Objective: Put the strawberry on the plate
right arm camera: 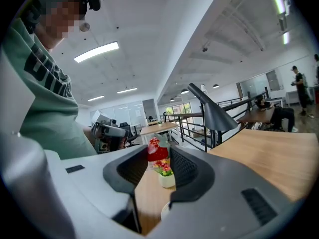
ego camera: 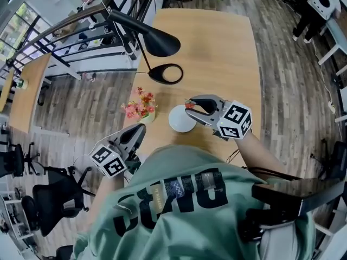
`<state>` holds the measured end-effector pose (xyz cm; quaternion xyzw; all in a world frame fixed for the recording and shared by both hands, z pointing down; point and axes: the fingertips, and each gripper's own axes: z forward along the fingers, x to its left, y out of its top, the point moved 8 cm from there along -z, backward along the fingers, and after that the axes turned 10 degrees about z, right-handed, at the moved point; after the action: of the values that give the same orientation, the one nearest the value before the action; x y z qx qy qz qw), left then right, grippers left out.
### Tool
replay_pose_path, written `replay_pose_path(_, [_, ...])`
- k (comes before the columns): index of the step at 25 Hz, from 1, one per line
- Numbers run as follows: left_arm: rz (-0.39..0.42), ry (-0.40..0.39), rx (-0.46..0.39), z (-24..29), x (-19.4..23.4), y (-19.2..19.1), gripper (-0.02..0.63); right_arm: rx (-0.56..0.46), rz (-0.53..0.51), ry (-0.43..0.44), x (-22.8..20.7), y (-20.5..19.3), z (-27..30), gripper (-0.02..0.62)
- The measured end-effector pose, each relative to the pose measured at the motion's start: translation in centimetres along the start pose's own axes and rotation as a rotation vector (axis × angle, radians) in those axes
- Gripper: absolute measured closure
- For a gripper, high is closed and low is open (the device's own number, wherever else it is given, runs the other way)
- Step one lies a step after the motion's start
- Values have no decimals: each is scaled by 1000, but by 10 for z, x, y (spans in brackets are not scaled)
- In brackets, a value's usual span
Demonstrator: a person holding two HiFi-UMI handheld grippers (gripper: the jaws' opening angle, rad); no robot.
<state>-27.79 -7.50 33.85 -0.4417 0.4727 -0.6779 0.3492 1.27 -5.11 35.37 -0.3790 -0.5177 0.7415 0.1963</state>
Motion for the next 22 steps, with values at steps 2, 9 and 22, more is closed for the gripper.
replay_pose_path(2, [27, 10, -16, -2, -1, 10, 601, -7, -24, 9, 1, 8, -3, 453])
replay_pose_path(9, [206, 4, -43, 4, -1, 69, 601, -68, -177, 12, 13, 74, -16, 453])
replay_pose_path(22, [233, 2, 45, 78, 6, 50, 601, -53, -297, 16, -11, 95, -7, 453])
